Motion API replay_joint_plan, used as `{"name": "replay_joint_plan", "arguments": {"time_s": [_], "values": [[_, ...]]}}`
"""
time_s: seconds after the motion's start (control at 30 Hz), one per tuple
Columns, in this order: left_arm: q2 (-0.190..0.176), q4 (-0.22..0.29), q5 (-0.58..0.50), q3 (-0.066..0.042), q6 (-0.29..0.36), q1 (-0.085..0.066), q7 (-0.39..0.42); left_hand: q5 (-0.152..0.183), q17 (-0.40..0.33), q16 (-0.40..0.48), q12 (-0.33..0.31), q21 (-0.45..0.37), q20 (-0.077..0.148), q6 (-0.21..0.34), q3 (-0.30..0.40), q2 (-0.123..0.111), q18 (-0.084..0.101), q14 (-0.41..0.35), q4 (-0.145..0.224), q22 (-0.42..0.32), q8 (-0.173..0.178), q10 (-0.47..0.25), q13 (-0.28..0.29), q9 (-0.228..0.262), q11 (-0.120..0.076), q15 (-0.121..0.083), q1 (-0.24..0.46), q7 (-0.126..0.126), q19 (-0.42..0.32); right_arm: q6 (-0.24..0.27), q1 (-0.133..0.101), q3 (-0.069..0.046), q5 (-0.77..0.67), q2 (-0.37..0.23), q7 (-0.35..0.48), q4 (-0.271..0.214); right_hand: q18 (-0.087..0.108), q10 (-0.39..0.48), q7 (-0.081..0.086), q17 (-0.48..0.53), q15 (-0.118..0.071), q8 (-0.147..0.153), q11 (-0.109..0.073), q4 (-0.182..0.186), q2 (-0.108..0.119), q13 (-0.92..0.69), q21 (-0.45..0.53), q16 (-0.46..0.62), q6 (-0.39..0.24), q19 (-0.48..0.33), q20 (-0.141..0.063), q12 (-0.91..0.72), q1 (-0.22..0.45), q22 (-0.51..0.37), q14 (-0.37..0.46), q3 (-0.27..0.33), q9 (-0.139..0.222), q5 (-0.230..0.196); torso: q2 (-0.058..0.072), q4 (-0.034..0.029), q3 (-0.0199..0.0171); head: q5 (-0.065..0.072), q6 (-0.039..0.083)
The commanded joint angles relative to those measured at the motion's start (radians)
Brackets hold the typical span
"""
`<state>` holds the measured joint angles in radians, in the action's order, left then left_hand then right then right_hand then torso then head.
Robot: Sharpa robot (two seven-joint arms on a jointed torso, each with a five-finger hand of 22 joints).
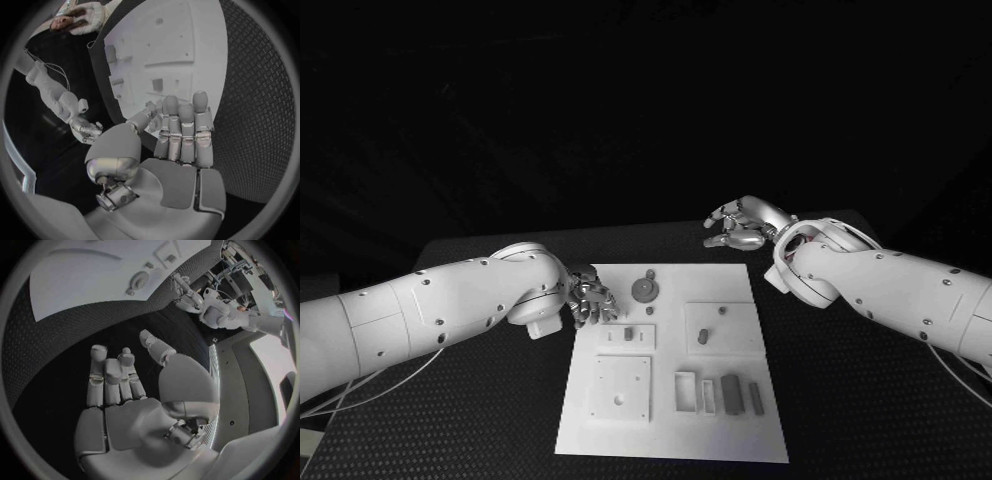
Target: Assemble the parts on the task board
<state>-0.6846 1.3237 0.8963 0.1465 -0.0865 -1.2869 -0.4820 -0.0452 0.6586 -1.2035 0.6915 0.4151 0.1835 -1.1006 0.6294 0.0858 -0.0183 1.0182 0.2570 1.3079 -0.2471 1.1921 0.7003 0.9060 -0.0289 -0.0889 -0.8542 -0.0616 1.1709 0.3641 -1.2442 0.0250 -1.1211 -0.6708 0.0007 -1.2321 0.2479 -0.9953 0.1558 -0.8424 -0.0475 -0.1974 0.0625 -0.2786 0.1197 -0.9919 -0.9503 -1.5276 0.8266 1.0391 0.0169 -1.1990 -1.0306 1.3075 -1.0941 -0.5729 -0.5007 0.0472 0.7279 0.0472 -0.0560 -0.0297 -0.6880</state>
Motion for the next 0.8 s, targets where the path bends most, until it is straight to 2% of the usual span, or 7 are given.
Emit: {"name": "replay_joint_plan", "arguments": {"time_s": [0.03, 0.27, 0.4, 0.8], "values": [[-0.007, 0.021, 0.058, 0.006, 0.026, 0.002, -0.013, -0.004, 0.001, -0.004, 0.004, 0.006, 0.002, -0.009, -0.001, 0.013, -0.020, 0.007, 0.006, 0.025, -0.014, 0.018, 0.001, 0.041, -0.012, -0.002, -0.025, 0.001, 0.006, -0.015, 0.000, -0.001, 0.000, -0.001, 0.002, -0.002, 0.014, 0.007, 0.021, 0.002, 0.003, -0.005, 0.001, 0.000, -0.007, 0.002, 0.003, -0.005, -0.013, 0.004, -0.005, -0.006, 0.006, 0.011, 0.007, 0.004, 0.001, 0.002, 0.000, 0.0000, -0.0005, -0.001, -0.002], [-0.026, 0.050, 0.059, 0.040, 0.016, 0.002, -0.028, -0.004, 0.000, -0.004, 0.004, 0.008, 0.003, -0.010, 0.001, 0.012, -0.020, 0.009, 0.006, 0.024, -0.015, 0.020, 0.001, 0.042, -0.012, -0.003, -0.026, 0.002, 0.007, -0.016, 0.000, -0.001, 0.000, -0.001, 0.001, -0.002, 0.014, 0.007, 0.020, 0.002, 0.003, -0.005, 0.001, 0.000, -0.007, 0.002, 0.003, -0.005, -0.013, 0.004, -0.005, -0.006, 0.006, 0.011, 0.008, 0.004, 0.001, 0.002, -0.001, -0.0011, -0.0004, -0.003, -0.005], [-0.033, 0.063, 0.058, 0.053, 0.021, 0.003, -0.031, -0.004, 0.000, -0.004, 0.004, 0.009, 0.003, -0.010, 0.001, 0.011, -0.020, 0.010, 0.006, 0.024, -0.016, 0.021, 0.001, 0.042, -0.013, -0.003, -0.026, 0.002, 0.008, -0.017, 0.000, 0.000, 0.000, -0.001, 0.001, -0.002, 0.014, 0.007, 0.020, 0.002, 0.003, -0.005, 0.001, 0.000, -0.007, 0.002, 0.003, -0.005, -0.013, 0.004, -0.005, -0.006, 0.006, 0.011, 0.008, 0.004, 0.002, 0.002, 0.000, -0.0005, -0.0001, -0.006, -0.009], [-0.021, 0.058, 0.058, 0.063, 0.039, 0.006, -0.034, -0.004, -0.001, -0.004, 0.005, 0.011, 0.004, -0.010, 0.001, 0.011, -0.020, 0.012, 0.005, 0.024, -0.017, 0.022, 0.001, 0.043, -0.013, -0.004, -0.025, 0.002, 0.008, -0.018, 0.000, 0.000, 0.000, 0.001, 0.002, 0.001, 0.014, 0.007, 0.020, 0.002, 0.003, -0.005, 0.001, 0.000, -0.007, 0.003, 0.004, -0.005, -0.013, 0.004, -0.005, -0.007, 0.007, 0.011, 0.008, 0.004, 0.002, 0.002, 0.000, 0.0014, 0.0001, -0.005, -0.012]]}}
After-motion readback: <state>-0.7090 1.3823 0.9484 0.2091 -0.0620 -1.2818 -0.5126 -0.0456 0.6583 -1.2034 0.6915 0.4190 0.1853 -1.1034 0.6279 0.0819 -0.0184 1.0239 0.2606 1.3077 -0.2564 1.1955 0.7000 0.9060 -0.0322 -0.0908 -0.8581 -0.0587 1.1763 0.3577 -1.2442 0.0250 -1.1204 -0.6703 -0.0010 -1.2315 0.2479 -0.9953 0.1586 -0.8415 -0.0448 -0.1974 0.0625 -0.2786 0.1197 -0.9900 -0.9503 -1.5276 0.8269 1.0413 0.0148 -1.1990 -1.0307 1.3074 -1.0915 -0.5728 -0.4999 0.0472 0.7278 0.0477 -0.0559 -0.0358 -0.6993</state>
